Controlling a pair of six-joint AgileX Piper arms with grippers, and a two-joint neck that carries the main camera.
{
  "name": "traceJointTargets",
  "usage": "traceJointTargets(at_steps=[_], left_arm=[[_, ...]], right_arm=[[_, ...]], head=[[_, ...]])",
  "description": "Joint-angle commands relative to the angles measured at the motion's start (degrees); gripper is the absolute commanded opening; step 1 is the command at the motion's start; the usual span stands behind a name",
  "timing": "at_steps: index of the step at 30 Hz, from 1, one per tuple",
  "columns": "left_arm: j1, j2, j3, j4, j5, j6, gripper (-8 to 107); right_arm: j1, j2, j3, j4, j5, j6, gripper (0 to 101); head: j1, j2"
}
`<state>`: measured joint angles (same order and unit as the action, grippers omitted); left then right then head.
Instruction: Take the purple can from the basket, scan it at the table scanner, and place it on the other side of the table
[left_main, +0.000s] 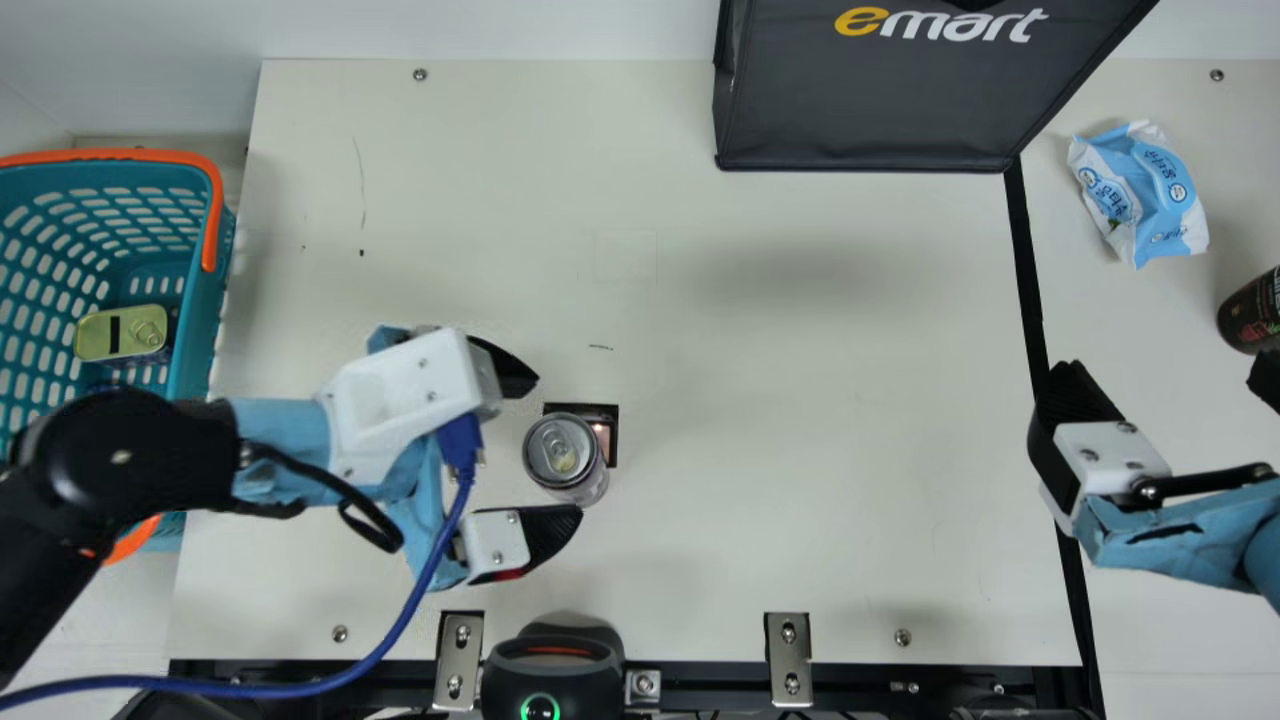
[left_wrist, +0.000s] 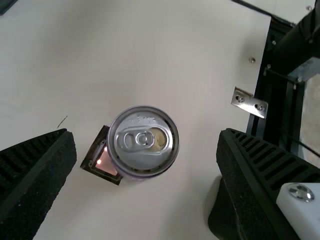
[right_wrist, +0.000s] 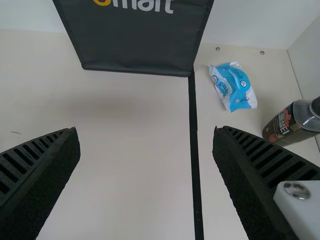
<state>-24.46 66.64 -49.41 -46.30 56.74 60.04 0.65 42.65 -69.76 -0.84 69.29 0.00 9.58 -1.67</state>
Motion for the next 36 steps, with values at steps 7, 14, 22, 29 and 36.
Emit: traceJointTargets(at_steps=[7,14,22,29,36], left_arm=[[3.79,-5.93,1.37,-0.73,1.06,-6.42,90],[4.72,-9.12,2.61,-0.29,0.91,-9.97,90],[4.16,-10.67,3.24,0.6,0.09,-12.12,90],[2.09,-11.41,4.83,1.97,-1.8,-12.58,90],[-1.04,-12.39,8.48,3.33,-5.33,-11.67,90]], right_arm=[[0.0,0.0,0.0,0.0,0.0,0.0,95],[0.0,0.0,0.0,0.0,0.0,0.0,95],[0.0,0.0,0.0,0.0,0.0,0.0,95],[0.0,0.0,0.0,0.0,0.0,0.0,95],[0.0,0.0,0.0,0.0,0.0,0.0,95]], head=[[-1.66,0.09],[-1.66,0.09],[-1.66,0.09],[-1.66,0.09],[-1.66,0.09]])
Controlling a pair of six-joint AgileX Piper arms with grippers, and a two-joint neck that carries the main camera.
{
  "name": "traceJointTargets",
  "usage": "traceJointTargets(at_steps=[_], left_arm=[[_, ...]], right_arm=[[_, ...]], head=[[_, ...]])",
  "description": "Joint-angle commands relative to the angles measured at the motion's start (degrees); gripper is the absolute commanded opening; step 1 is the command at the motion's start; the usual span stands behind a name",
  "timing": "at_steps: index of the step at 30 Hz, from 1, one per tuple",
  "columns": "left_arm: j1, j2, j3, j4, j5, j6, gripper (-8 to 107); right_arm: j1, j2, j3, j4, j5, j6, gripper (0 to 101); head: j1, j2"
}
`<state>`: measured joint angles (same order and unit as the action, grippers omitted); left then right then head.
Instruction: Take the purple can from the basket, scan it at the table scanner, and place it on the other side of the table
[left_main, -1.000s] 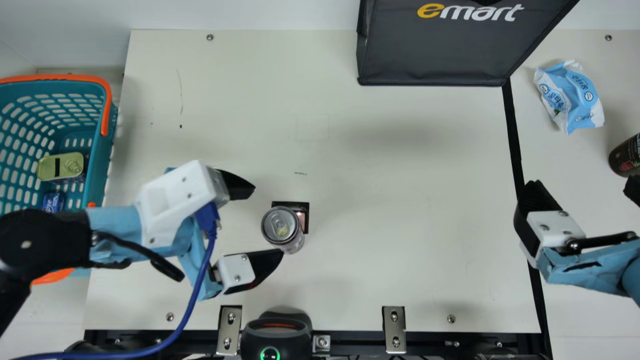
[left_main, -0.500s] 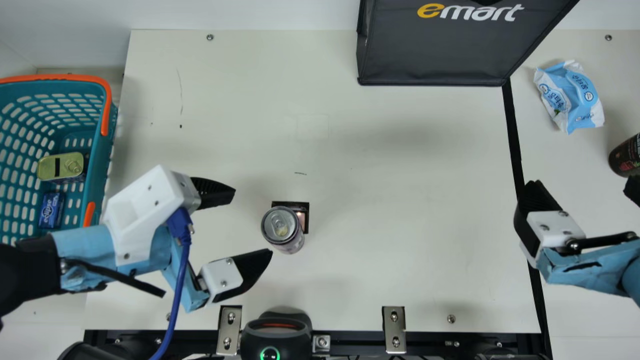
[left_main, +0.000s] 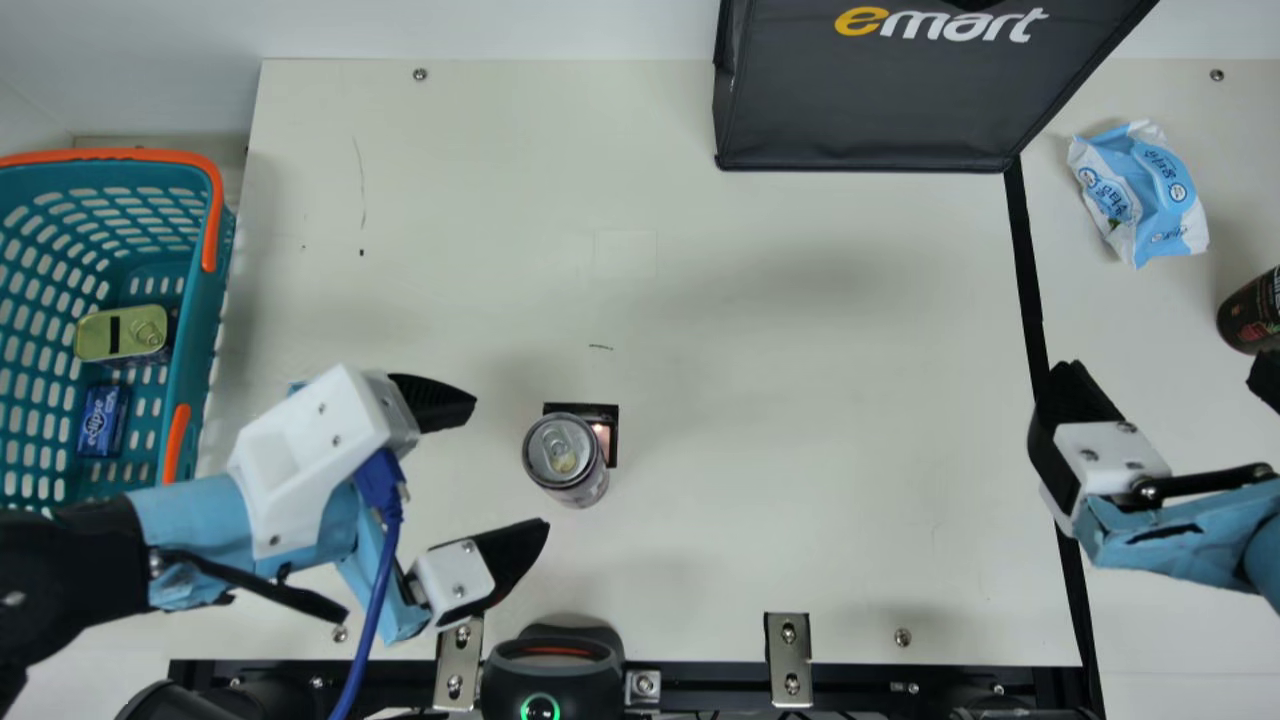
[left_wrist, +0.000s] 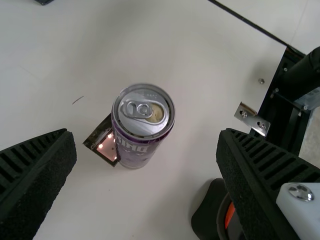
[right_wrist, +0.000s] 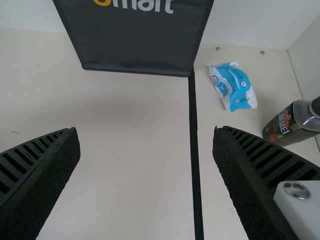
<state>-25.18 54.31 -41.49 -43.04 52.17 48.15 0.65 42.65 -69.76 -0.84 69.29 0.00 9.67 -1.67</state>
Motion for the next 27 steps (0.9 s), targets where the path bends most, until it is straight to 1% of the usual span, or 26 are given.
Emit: traceJointTargets(at_steps=[1,8,14,21,27], left_arm=[[-0.78,-0.15,1.15,0.15,-1.42,0.43,90],[-3.63,-0.18,5.47,-1.1,-6.35,3.06,90],[-6.28,0.32,8.62,-2.85,-11.91,5.62,90],[-9.8,1.7,11.35,-5.05,-20.64,8.68,90],[-13.61,3.8,12.45,-7.08,-28.21,10.39,90]], right_arm=[[0.0,0.0,0.0,0.0,0.0,0.0,95],[0.0,0.0,0.0,0.0,0.0,0.0,95],[0.0,0.0,0.0,0.0,0.0,0.0,95],[0.0,0.0,0.0,0.0,0.0,0.0,95],[0.0,0.0,0.0,0.0,0.0,0.0,95]], head=[[-1.75,0.09],[-1.75,0.09],[-1.75,0.09],[-1.75,0.09],[-1.75,0.09]])
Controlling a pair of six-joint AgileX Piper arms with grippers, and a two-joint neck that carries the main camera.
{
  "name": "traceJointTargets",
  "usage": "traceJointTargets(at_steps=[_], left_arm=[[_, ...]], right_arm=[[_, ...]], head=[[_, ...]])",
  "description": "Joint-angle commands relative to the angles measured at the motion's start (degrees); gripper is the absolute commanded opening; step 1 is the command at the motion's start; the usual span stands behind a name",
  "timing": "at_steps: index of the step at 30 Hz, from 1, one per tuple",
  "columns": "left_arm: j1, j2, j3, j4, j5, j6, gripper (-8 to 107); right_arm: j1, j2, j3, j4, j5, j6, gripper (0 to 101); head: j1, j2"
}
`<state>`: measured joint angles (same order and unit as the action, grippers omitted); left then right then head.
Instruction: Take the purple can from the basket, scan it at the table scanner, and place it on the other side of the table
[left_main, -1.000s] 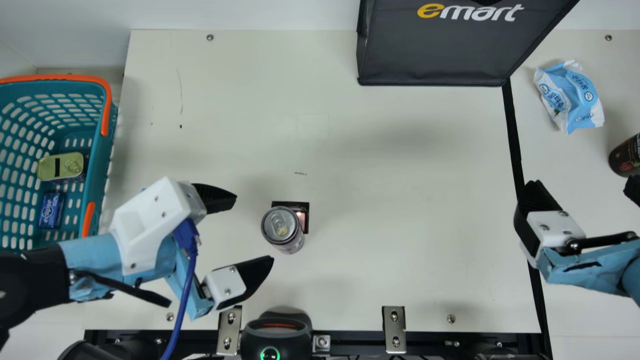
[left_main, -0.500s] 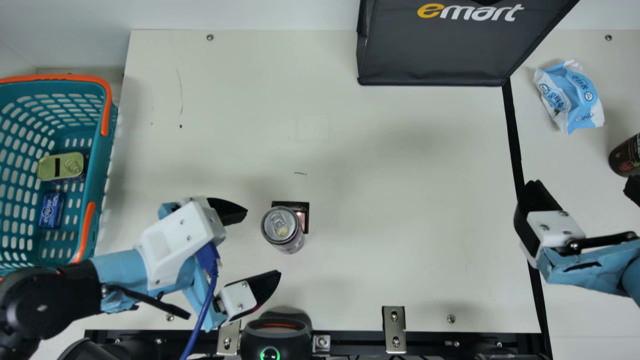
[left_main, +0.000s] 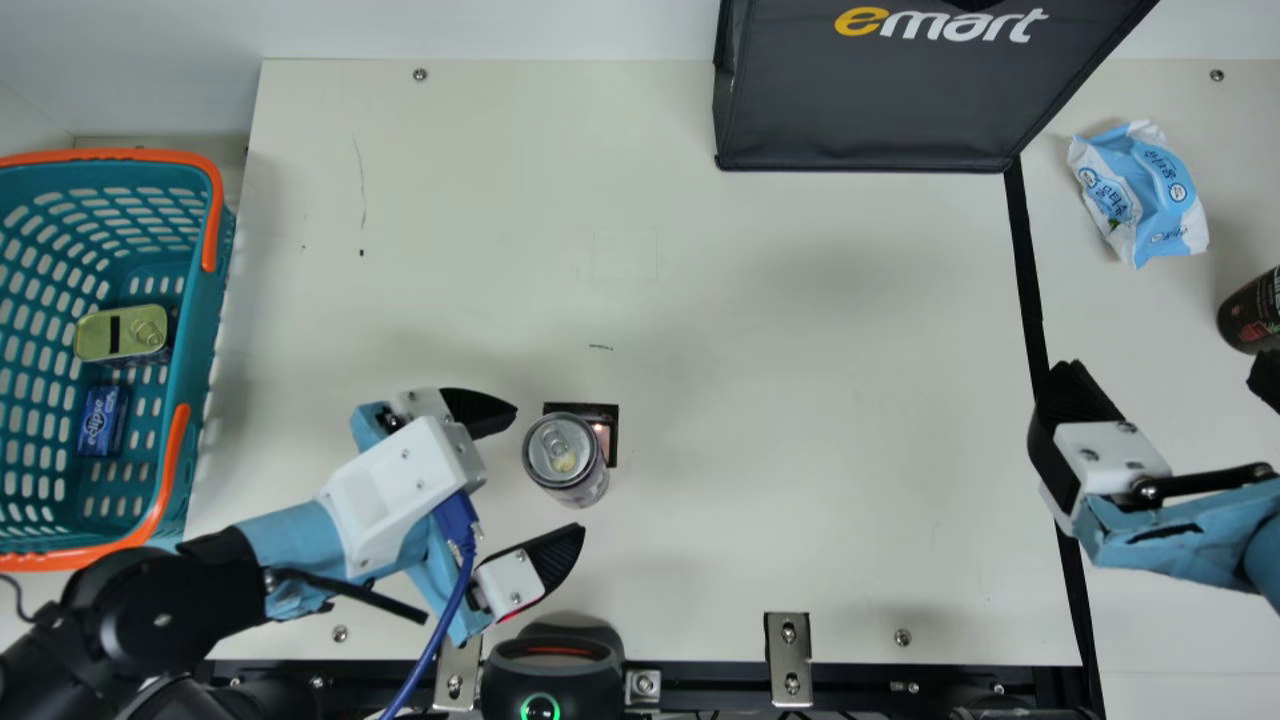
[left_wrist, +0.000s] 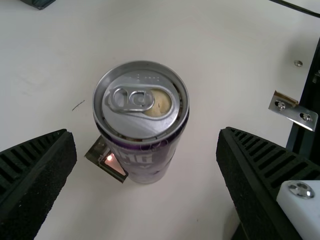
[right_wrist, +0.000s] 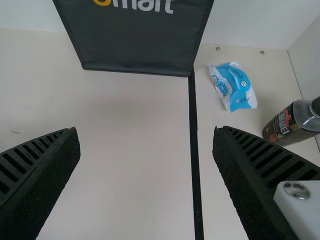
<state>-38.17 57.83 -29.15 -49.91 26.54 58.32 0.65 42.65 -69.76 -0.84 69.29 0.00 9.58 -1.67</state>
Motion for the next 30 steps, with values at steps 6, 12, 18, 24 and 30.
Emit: traceJointTargets(at_steps=[6,12,18,24,30], left_arm=[[-4.06,2.75,0.2,-2.28,-8.19,1.06,90],[-5.82,4.96,-0.19,-3.39,-11.24,0.68,57],[-6.17,5.81,-2.19,-3.98,-12.28,-1.08,17],[-6.64,7.46,-5.4,-4.81,-14.58,-3.32,-8],[-7.99,11.65,-9.55,-4.35,-18.16,-6.68,-8]], right_arm=[[0.0,0.0,0.0,0.0,0.0,0.0,95],[0.0,0.0,0.0,0.0,0.0,0.0,95],[0.0,0.0,0.0,0.0,0.0,0.0,95],[0.0,0.0,0.0,0.0,0.0,0.0,95],[0.0,0.0,0.0,0.0,0.0,0.0,95]], head=[[-1.66,0.09],[-1.66,0.09],[-1.66,0.09],[-1.66,0.09],[-1.66,0.09]])
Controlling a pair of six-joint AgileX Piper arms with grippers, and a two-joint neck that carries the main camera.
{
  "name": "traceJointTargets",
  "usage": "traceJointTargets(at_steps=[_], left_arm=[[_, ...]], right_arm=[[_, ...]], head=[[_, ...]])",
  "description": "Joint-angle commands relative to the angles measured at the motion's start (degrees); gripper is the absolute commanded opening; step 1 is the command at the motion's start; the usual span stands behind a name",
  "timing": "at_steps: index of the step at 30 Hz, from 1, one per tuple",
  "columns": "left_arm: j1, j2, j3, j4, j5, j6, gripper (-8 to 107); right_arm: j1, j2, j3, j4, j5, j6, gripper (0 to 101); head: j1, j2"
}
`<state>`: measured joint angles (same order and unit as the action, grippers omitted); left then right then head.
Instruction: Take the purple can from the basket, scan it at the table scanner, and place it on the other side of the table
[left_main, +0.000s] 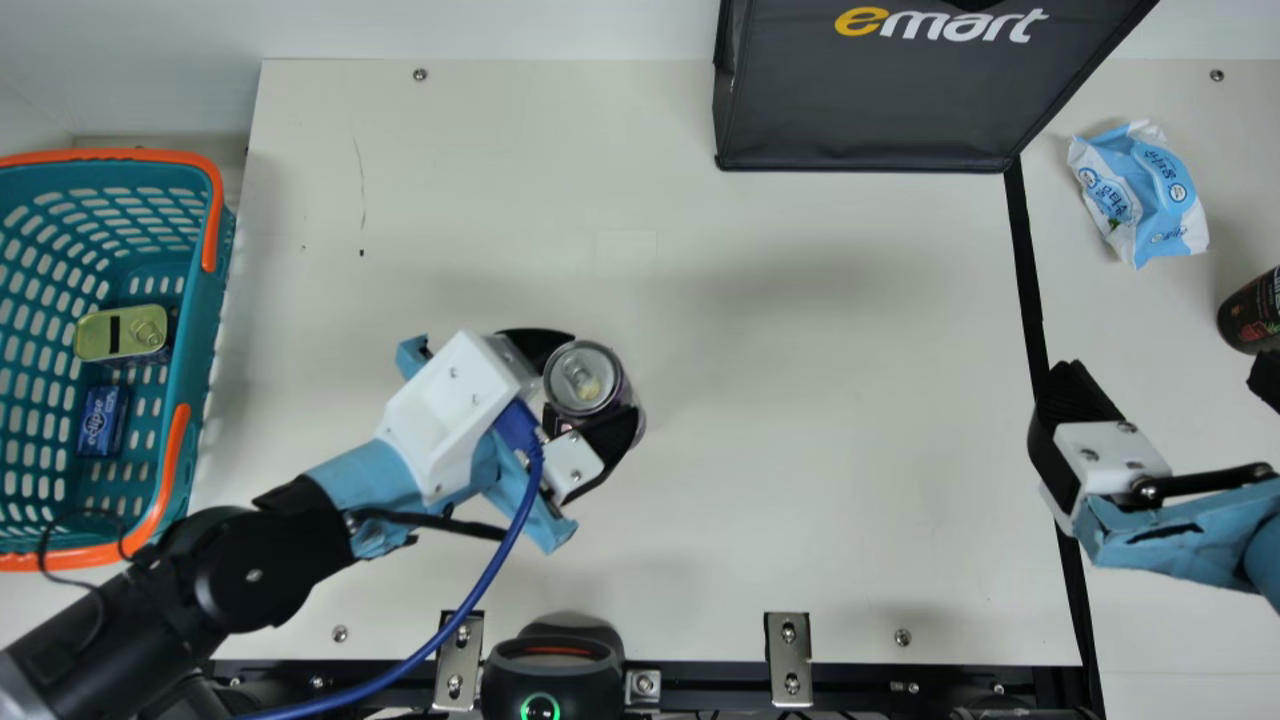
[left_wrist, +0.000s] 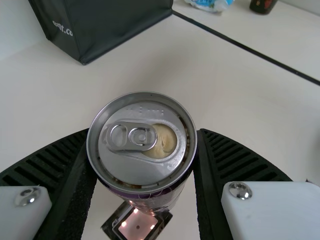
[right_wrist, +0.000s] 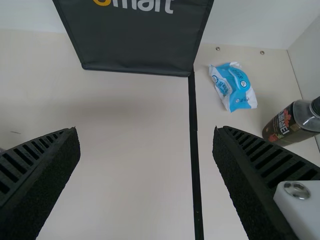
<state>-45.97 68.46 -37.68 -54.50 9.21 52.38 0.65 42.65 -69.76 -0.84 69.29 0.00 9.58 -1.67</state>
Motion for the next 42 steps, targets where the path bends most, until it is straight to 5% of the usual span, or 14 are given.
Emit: traceJointTargets(at_steps=[1,16,31,42], left_arm=[[-0.52,1.82,-1.72,0.47,-1.41,-1.37,-8],[-4.94,15.69,-11.02,9.74,-10.31,-13.82,-8],[-6.84,25.09,-13.3,17.73,-17.45,-22.29,-8],[-7.17,26.98,-13.95,15.62,-18.91,-20.16,29]], right_arm=[[0.0,0.0,0.0,0.0,0.0,0.0,95],[0.0,0.0,0.0,0.0,0.0,0.0,95],[0.0,0.0,0.0,0.0,0.0,0.0,95],[0.0,0.0,0.0,0.0,0.0,0.0,95]], head=[[-1.66,0.09],[-1.66,0.09],[-1.66,0.09],[-1.66,0.09]])
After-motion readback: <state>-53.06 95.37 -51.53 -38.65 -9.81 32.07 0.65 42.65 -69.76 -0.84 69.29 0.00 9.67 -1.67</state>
